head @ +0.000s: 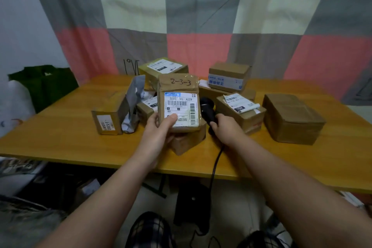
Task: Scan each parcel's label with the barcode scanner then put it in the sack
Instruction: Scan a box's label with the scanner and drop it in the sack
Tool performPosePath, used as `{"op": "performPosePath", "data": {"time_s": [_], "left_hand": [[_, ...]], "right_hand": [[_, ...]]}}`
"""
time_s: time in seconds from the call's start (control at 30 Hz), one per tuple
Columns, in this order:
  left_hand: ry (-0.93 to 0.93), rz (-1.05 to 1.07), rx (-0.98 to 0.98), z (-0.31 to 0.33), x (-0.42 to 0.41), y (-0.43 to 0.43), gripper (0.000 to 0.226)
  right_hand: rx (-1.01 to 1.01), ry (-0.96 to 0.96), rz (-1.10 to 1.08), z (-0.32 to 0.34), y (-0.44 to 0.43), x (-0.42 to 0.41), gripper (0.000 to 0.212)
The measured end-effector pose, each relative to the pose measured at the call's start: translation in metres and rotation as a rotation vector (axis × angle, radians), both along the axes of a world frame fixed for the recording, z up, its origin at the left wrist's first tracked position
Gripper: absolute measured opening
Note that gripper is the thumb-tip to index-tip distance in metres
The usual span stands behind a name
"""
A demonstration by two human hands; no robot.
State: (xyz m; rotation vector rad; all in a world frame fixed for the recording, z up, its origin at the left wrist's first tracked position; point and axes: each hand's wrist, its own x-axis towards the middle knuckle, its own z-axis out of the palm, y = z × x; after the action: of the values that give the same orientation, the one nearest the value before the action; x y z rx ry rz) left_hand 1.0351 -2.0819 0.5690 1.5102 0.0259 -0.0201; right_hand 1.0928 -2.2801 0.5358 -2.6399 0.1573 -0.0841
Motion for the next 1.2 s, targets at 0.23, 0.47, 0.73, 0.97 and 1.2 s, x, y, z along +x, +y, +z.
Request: {"op": "performPosePath", "data": {"time_s": [0.23,0.47,0.73,0.97,1.2], "left_hand": [[0.114,-0.006,0.035,0.000,0.011,0.008,0.044],[0.016,0.089,0.185,0.004,0.020,0.017,0.057],[0.037,0.081,0.259,0.000,0.035,0.020,0.057],[-0.028,0.083,0.266,-0.006,0.026,0.024,0.054],[-0.089,0.115,0.309,-0.016,0.023,0.027,0.070]], "right_hand": [[0.255,0.104,-0.113,0.007,0.004,0.025,0.081],[0.484,-0.443,-0.093,0.039,0.003,-0.035,0.051],[0.911,-0.305,0.031,0.059,0.019,-0.110,0.014],[0.910,-0.278,0.092,0.038,0.033,-0.132,0.004],[0.866,-0.292,0.118,0.035,0.036,-0.138,0.005]]}}
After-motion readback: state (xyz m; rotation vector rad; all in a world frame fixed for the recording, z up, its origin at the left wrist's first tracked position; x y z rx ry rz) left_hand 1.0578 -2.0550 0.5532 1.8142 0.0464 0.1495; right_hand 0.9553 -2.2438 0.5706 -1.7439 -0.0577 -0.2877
